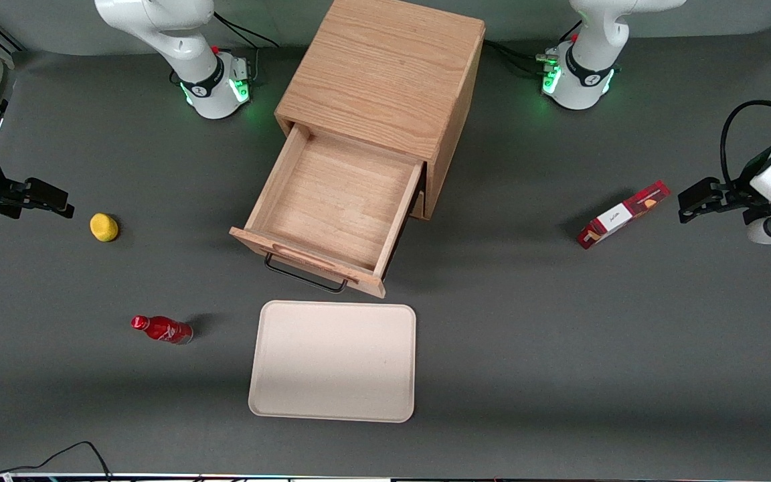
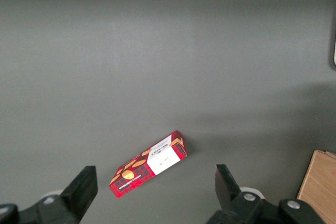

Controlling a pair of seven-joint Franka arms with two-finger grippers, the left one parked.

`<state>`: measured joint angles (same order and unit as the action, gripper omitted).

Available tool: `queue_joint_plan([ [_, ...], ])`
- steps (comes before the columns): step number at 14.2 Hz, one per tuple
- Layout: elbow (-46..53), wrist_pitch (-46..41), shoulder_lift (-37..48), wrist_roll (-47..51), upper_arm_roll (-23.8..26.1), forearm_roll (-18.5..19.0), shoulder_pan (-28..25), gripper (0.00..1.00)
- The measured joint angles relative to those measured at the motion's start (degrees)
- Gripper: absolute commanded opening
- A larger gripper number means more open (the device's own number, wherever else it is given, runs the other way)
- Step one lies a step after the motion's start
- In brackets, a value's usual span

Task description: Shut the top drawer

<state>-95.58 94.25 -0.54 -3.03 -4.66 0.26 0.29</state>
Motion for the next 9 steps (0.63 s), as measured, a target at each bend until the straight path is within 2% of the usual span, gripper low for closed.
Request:
queue_joint_plan([
  [9, 1.94, 0.09, -1.17, 0.04, 0.06, 0.01, -0.01, 1.0],
])
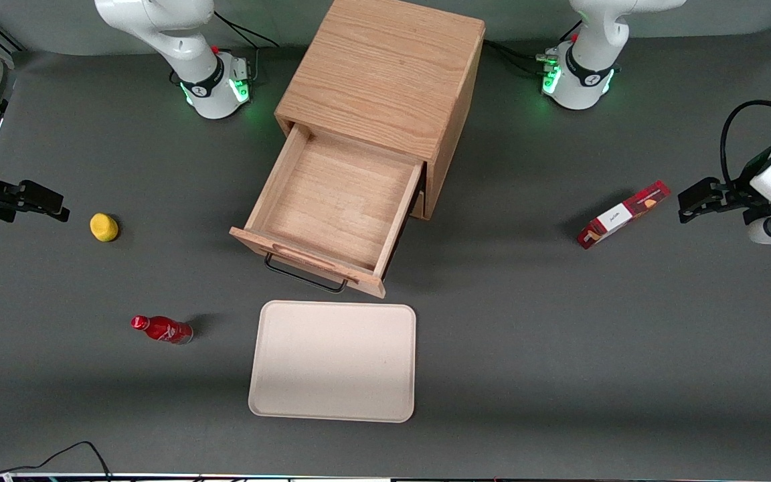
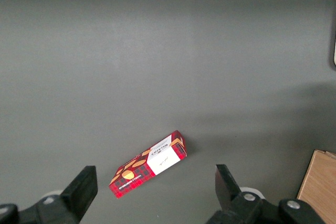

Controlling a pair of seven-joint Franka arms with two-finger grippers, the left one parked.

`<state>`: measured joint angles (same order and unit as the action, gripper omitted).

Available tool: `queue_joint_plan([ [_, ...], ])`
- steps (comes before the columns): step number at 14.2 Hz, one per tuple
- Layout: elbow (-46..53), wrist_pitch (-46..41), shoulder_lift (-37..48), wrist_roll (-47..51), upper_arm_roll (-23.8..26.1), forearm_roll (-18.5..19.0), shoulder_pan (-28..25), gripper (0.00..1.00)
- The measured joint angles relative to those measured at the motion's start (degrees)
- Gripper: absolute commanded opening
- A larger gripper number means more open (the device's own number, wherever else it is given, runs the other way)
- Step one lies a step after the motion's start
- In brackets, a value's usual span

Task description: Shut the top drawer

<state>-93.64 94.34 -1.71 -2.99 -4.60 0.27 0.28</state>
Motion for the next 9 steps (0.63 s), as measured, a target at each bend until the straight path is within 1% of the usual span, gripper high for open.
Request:
queue_joint_plan([
  [9, 1.57, -0.03, -0.62, 0.0, 0.33, 0.03, -0.01, 1.0],
])
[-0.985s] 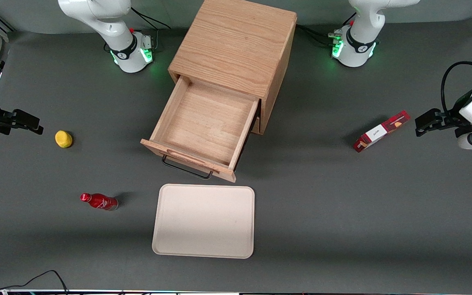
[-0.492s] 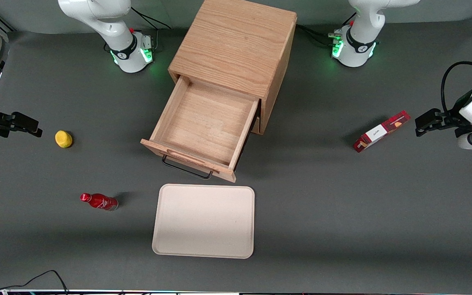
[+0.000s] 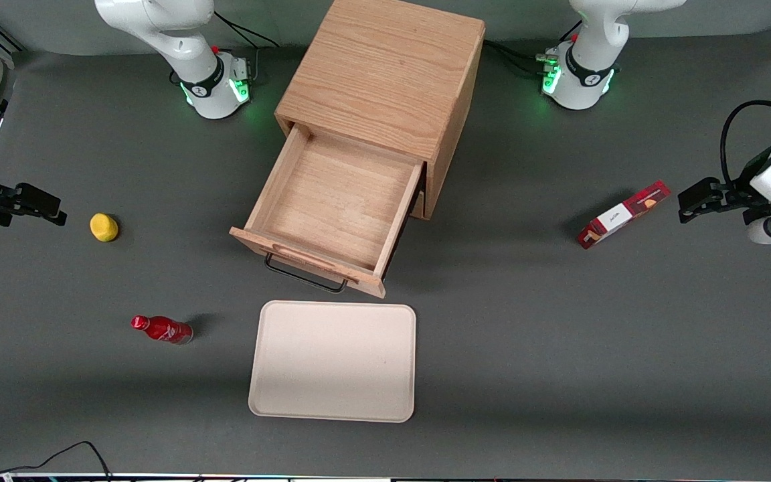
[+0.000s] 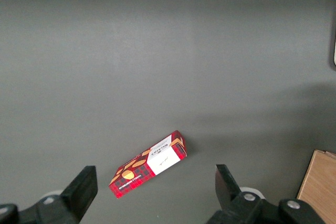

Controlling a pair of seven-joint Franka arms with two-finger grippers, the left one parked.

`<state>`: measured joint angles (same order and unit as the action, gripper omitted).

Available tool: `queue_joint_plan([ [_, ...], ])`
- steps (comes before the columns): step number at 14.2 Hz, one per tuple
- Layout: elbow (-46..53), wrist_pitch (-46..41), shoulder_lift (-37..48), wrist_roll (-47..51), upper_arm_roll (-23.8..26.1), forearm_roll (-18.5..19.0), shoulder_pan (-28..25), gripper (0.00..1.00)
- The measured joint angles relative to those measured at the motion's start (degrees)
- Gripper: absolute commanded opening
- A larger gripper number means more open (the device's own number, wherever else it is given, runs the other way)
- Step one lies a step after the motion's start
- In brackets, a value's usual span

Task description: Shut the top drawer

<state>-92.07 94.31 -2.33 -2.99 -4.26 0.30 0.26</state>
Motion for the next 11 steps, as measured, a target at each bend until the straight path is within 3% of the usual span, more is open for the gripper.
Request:
queue_joint_plan([
  [11, 5.02, -3.42, -3.3, -0.09, -0.43, 0.13, -0.01, 1.0],
])
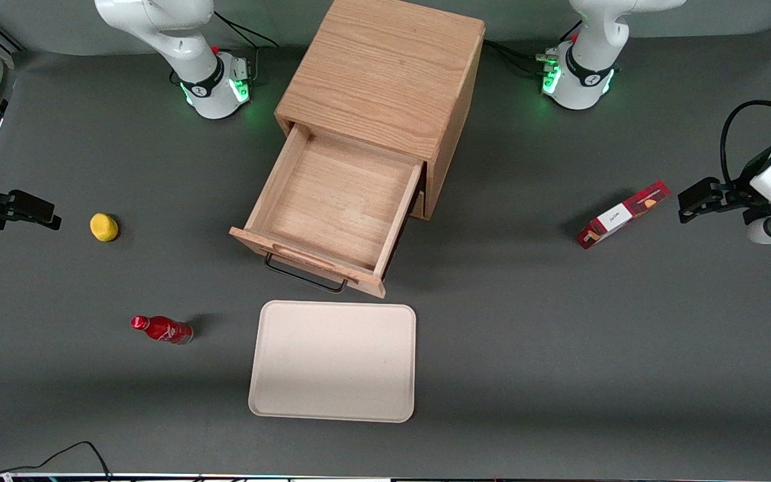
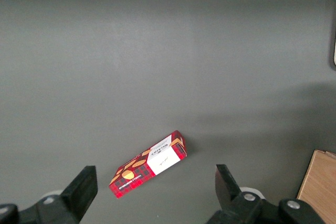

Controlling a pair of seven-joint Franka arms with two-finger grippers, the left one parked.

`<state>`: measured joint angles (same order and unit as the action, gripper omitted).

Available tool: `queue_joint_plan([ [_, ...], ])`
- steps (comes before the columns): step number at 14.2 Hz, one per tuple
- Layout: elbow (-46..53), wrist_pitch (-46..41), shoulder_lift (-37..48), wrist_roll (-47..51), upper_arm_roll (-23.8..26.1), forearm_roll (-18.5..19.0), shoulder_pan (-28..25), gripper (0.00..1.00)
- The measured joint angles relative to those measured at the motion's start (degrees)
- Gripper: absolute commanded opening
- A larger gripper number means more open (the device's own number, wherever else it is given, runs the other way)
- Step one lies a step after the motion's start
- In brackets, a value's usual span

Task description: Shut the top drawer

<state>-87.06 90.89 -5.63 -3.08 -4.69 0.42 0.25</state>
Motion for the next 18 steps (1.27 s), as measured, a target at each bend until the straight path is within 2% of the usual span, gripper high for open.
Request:
queue_joint_plan([
  [2, 2.05, 0.01, -0.26, -0.91, 2.13, -0.12, -0.47, 1.0],
  [7, 11.21, -0.15, -5.98, -0.91, 13.15, 0.25, -2.49, 1.0],
  [11, 19.41, -1.59, -12.86, -1.31, 20.19, 4.47, -2.48, 1.0],
  [13, 20.77, -2.0, -14.63, -6.09, 21.9, 5.7, -2.56, 1.0],
  [18, 21.22, -2.27, -17.04, -23.66, 22.93, 5.97, -2.41, 1.0],
])
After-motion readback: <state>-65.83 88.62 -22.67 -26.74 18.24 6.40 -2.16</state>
